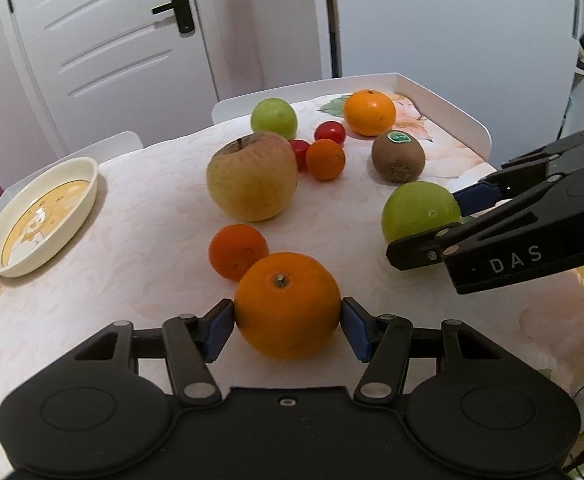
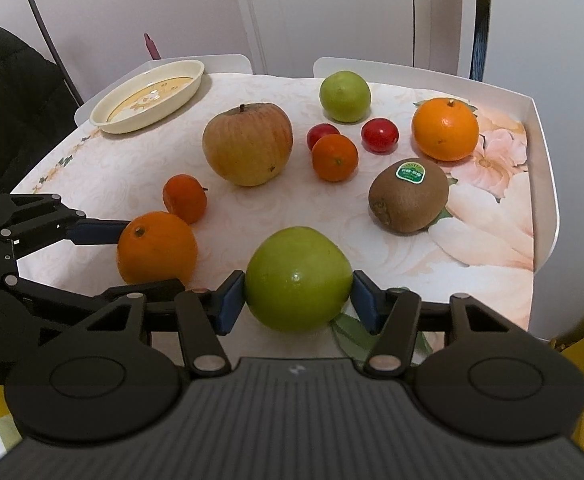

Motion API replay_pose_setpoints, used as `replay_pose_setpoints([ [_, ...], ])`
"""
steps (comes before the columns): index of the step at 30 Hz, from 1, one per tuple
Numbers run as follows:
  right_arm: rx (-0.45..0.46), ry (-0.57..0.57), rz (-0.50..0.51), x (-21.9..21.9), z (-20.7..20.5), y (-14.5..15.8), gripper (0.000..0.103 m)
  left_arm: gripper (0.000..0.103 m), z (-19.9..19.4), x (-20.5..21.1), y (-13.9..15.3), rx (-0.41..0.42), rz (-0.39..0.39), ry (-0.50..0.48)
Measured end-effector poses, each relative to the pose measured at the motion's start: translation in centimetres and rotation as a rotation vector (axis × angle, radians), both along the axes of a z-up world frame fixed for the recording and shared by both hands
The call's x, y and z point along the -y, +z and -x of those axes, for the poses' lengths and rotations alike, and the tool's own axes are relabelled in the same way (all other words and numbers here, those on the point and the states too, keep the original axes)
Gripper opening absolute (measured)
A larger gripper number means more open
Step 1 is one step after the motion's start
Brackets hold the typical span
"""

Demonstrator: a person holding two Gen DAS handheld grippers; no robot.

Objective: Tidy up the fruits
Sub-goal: 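Carry the orange and green apple toward the duck-print bowl with both grippers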

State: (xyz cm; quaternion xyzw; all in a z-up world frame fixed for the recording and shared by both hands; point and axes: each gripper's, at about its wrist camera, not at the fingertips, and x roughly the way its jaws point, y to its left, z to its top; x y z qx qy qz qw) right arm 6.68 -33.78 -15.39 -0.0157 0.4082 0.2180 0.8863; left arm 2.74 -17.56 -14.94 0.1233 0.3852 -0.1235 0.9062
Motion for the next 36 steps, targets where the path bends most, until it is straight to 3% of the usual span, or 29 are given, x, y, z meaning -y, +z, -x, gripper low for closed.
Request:
replay_pose_setpoints([
  [8, 0.025, 0.003, -0.004, -0.6, -0.1, 2.4, 0.072, 0.062, 0.4, -1.4, 2.3, 0.032, 0.011, 0.067],
  [18, 0.069, 0.032, -0.041, -3.5, -2.0, 7.6, 0.072, 0.062, -0.7, -6.0, 7.6, 0.098, 0.006, 0.193],
  [25, 0.1, 0.054, -0.051, -8.2, -4.7, 10.1, 0.072, 0.062, -3.4, -12.1, 10.3, 0.131, 0.001, 0.263],
  [36, 0.103, 0.03, -0.081, -16.8, -10.0, 11.6, 0.072, 0.062, -9.8, -20.4, 11.8, 0.136, -0.012, 0.244],
])
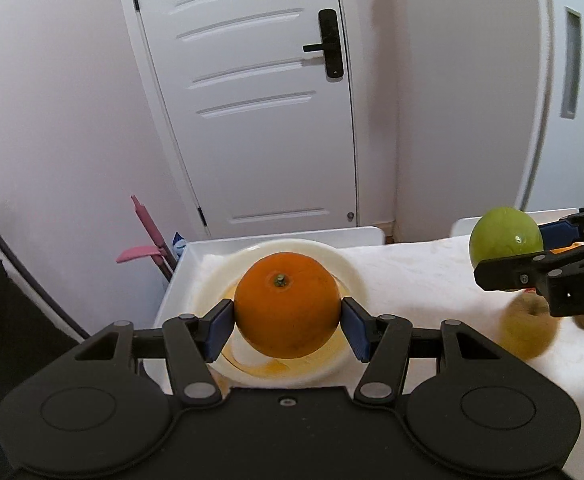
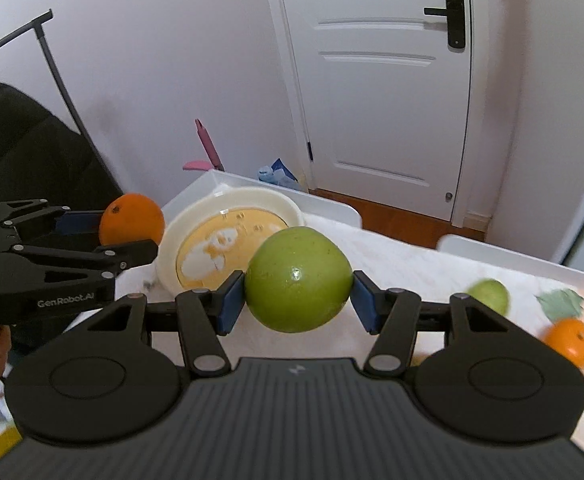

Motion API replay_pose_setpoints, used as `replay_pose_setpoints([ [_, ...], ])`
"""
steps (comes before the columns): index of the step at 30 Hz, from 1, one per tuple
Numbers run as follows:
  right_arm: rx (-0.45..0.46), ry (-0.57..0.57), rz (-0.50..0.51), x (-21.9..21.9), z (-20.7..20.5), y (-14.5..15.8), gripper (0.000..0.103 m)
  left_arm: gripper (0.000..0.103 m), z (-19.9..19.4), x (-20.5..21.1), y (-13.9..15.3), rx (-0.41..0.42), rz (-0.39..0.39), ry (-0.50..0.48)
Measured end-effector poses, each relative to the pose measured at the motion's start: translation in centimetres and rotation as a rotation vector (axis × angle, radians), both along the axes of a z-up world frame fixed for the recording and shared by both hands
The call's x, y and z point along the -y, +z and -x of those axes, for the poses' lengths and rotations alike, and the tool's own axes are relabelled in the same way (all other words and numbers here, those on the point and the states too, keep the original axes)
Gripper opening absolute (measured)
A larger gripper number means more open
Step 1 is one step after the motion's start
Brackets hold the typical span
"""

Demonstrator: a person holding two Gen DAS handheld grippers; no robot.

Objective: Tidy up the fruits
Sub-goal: 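Carry the orange and green apple toward the duck-print bowl with both grippers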

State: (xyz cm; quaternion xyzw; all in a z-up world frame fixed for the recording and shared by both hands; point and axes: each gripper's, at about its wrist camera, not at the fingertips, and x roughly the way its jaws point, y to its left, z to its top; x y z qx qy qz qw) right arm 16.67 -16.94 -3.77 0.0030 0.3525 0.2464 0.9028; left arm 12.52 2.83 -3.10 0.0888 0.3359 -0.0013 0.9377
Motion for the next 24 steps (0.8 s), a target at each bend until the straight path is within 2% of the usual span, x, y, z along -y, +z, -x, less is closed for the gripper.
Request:
replay_pose_setpoints([
  [6, -0.003, -0.021, 0.006, -4.3, -3.1, -0.5, 0.072, 0.062, -3.7, -3.3, -1.2, -0.018, -0.003, -0.037],
  [11, -0.027, -0.05, 0.004, -6.8, -6.1, -1.7, 0.072, 0.062, -7.0, -5.0, -3.2, -0.046, -0.013, -0.078],
  [24, -0.087, -0.132, 0.042, -9.6, -10.4, -5.5, 0.072, 0.062, -13.3, -6.5, -9.2, -0.122, -0.015, -0.144],
])
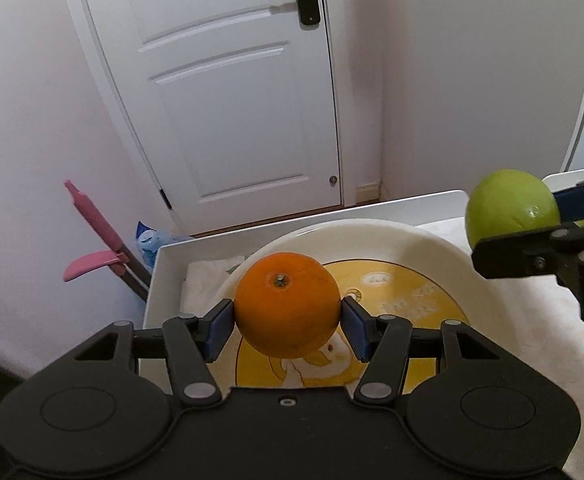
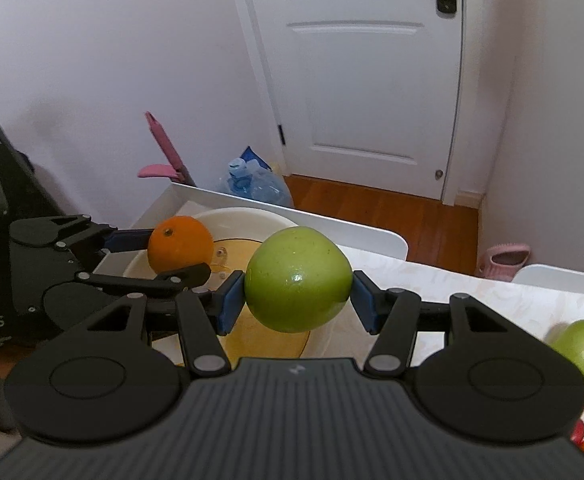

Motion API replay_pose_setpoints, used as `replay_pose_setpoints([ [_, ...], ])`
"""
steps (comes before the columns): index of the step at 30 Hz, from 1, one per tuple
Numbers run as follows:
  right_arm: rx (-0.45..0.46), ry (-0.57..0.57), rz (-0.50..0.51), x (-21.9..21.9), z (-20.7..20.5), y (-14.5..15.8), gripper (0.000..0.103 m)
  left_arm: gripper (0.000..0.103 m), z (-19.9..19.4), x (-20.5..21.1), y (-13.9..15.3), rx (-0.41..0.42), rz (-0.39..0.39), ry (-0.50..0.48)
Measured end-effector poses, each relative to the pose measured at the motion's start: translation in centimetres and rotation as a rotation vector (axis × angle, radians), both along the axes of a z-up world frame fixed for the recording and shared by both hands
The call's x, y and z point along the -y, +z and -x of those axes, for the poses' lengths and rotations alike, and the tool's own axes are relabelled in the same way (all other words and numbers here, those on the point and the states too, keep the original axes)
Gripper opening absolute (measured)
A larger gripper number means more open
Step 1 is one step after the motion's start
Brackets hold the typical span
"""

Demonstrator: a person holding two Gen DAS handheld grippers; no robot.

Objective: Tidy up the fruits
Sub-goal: 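Carry the orange and green apple toward the duck-print bowl with both grippers, then open the left gripper over the bowl while the right gripper releases the green apple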

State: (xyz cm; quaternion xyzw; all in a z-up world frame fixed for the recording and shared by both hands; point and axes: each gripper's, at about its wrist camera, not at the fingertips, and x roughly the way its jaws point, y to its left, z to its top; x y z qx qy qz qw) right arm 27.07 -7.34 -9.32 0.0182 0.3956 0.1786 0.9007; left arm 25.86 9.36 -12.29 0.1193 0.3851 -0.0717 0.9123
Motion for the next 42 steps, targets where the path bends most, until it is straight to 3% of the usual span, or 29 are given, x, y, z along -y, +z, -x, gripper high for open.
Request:
replay_pose_setpoints([
  [10, -0.035, -0.038, -0.003, -0.4, -1.0, -0.9, 0.072, 0.066, -1.8, -0.4, -1.0, -0.032, 0.017, -0.023],
  [12, -0.038, -0.04, -0.008, -0.3, -1.2, -0.7, 0.072, 0.096, -1.4, -0.3, -0.6, -0.007, -0.001, -0.024],
  [13, -0.037, -0.038, -0.009, -0.3, -1.3, -0.6, 0.072, 0.102, -1.2, -0.3, -0.4, 0.005, -0.003, -0.024],
  [26, -0.038, 0.031, 0.019, -0.7, -2.0, 0.0, 0.072, 0.103, 1.3, -1.3, 0.9, -0.015, 0.021, 0.02],
  [42, -0.045, 0.209, 0.127, -6.2, -3.3, -3.5, 0.072, 0.103, 5.2, -2.4, 0.1, -0.066, 0.049, 0.031],
])
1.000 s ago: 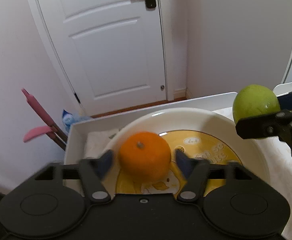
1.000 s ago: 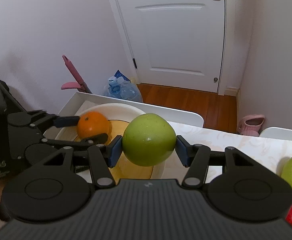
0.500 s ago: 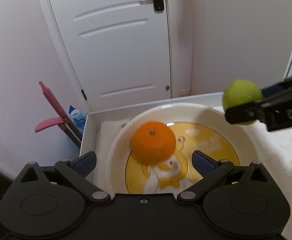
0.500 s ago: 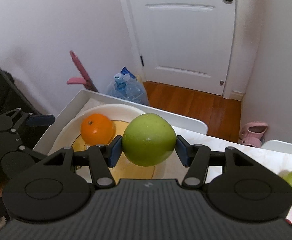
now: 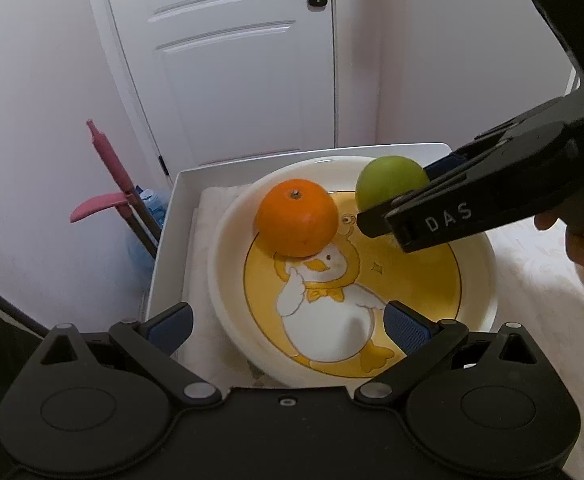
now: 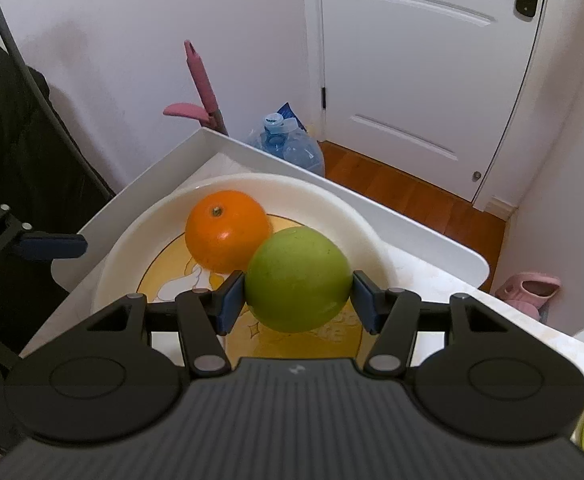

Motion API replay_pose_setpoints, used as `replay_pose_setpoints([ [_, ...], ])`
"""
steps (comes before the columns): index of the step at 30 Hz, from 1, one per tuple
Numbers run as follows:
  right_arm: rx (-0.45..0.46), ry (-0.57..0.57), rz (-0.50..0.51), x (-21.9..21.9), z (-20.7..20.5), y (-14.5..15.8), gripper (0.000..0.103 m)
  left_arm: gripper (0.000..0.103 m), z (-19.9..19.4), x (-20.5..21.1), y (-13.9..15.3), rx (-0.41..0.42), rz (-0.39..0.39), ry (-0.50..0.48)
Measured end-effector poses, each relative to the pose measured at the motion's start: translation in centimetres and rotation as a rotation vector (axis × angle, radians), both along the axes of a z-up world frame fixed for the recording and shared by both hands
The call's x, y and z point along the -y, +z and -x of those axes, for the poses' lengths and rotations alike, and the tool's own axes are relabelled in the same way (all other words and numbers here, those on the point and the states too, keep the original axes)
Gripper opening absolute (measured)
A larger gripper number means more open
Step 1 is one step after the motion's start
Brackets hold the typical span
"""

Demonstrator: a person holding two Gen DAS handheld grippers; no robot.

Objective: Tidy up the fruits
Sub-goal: 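Open the left gripper over the bowl while the right gripper releases the green apple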

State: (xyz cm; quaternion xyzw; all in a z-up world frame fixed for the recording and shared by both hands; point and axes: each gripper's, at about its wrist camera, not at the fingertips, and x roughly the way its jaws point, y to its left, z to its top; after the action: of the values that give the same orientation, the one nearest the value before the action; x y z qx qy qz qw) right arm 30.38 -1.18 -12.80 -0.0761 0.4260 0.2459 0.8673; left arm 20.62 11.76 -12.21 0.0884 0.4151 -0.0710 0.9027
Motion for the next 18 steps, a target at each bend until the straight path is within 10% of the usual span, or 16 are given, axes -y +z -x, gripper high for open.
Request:
replay_pose_setpoints([
  [4, 0.015, 0.007, 0.004, -0.4, 0.0, -0.2, 0.077, 0.103, 0.2, -0.2, 0.2, 0.026, -0.008, 0.018],
  [7, 0.056, -0.014, -0.001, -0.4, 0.4, 0.4, 0.103, 0.103, 0.4, -0.2, 0.5, 0.037, -0.003, 0.018],
  [18, 0.073, -0.078, -0.034, 0.6, 2.1, 2.1, 0.103, 0.103, 1.4, 0.2, 1.8, 0.096, 0.006, 0.016],
])
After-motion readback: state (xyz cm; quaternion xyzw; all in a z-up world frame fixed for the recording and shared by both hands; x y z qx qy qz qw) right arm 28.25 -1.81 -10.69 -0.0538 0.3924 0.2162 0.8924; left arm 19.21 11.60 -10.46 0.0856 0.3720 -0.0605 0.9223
